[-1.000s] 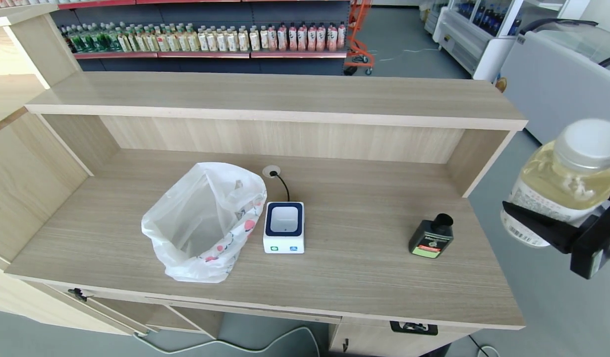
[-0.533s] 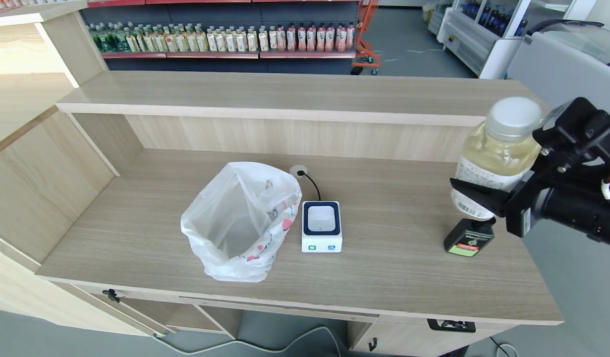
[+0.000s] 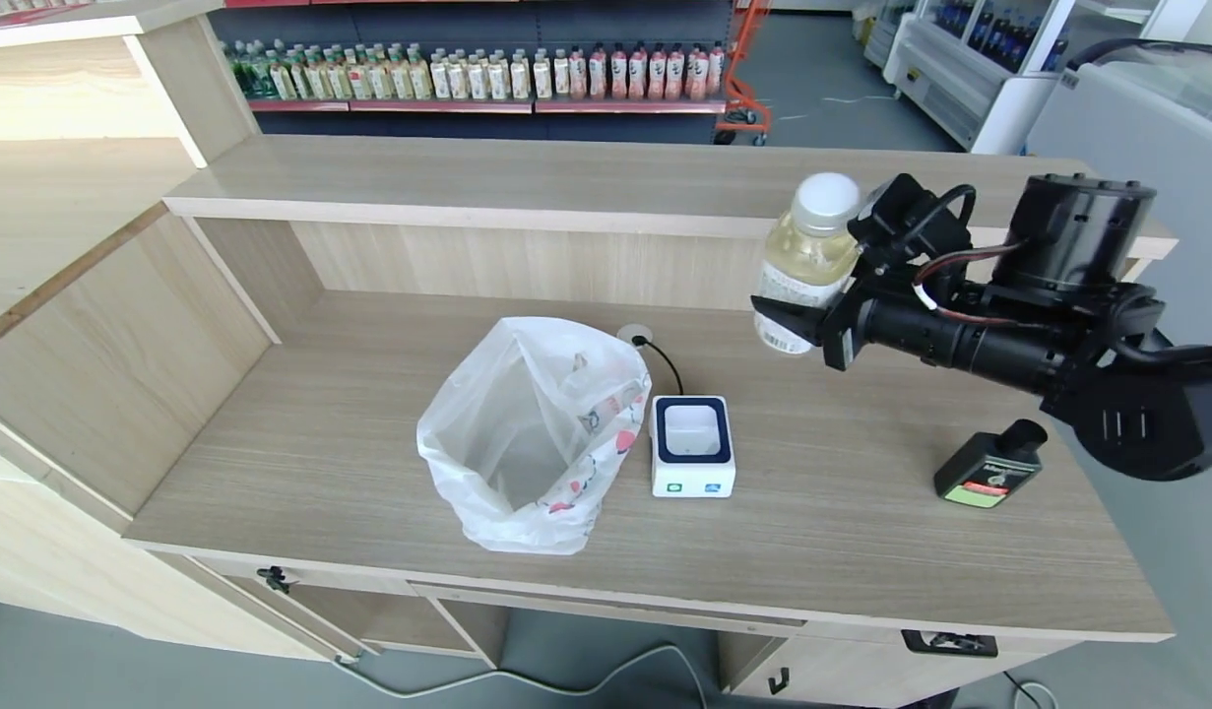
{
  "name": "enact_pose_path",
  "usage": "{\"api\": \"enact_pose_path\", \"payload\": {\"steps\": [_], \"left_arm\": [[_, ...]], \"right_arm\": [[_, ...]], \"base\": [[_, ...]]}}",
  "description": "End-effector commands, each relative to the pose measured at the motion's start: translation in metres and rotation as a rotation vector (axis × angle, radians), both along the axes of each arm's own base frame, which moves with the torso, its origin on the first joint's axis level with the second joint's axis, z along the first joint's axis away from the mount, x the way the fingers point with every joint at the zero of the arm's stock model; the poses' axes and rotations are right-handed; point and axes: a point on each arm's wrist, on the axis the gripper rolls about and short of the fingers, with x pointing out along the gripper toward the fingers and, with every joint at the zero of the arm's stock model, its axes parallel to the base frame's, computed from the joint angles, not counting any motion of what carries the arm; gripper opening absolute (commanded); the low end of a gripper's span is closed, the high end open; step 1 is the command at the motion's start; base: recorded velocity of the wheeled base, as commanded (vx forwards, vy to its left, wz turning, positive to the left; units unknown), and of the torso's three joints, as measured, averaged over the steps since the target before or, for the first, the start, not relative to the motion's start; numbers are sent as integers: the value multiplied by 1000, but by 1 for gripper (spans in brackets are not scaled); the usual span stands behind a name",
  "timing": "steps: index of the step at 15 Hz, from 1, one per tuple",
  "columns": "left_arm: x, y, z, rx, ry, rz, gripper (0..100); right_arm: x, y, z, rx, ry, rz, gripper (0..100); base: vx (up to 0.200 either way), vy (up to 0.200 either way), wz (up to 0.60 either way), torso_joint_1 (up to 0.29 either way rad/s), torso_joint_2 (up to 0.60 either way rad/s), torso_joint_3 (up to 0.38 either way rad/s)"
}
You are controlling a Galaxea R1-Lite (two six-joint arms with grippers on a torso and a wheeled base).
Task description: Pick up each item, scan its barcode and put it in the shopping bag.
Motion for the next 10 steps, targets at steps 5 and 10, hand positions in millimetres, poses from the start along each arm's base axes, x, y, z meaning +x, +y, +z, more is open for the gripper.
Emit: {"api": "enact_pose_path", "payload": {"steps": [5, 10], "left_arm": [[0, 0, 0, 0, 1, 0, 100], [0, 0, 0, 0, 1, 0, 100]], "right_arm": [[36, -6, -61, -4, 32, 84, 0], [52, -2, -90, 77, 121, 88, 0]], "base": [[0, 0, 0, 0, 0, 0], [0, 0, 0, 0, 0, 0]]}}
